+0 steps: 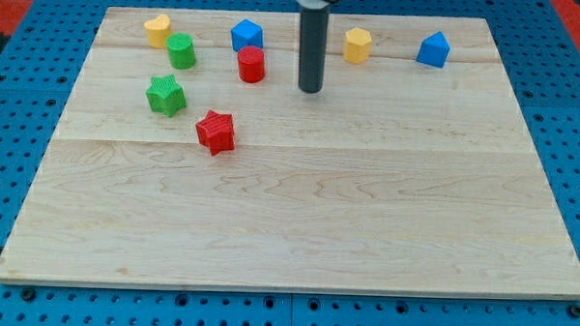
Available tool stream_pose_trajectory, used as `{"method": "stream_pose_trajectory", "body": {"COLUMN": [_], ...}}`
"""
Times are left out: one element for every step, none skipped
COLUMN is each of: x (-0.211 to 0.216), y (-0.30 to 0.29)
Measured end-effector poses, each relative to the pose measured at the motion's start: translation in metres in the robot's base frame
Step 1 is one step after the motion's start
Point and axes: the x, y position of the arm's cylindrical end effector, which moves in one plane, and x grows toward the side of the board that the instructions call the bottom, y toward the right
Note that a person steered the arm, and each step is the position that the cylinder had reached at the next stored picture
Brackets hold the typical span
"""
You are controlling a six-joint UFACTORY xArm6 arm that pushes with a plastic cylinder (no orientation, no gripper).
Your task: Slide the hexagon to the center
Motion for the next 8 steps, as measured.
{"method": "stream_pose_trajectory", "body": {"x": [-0.044, -0.081, -0.086, -0.082, -0.058, -0.034, -0.006, -0.006], "y": [-0.033, -0.001, 0.061, 0.094, 0.105, 0.125, 0.129, 0.054]}}
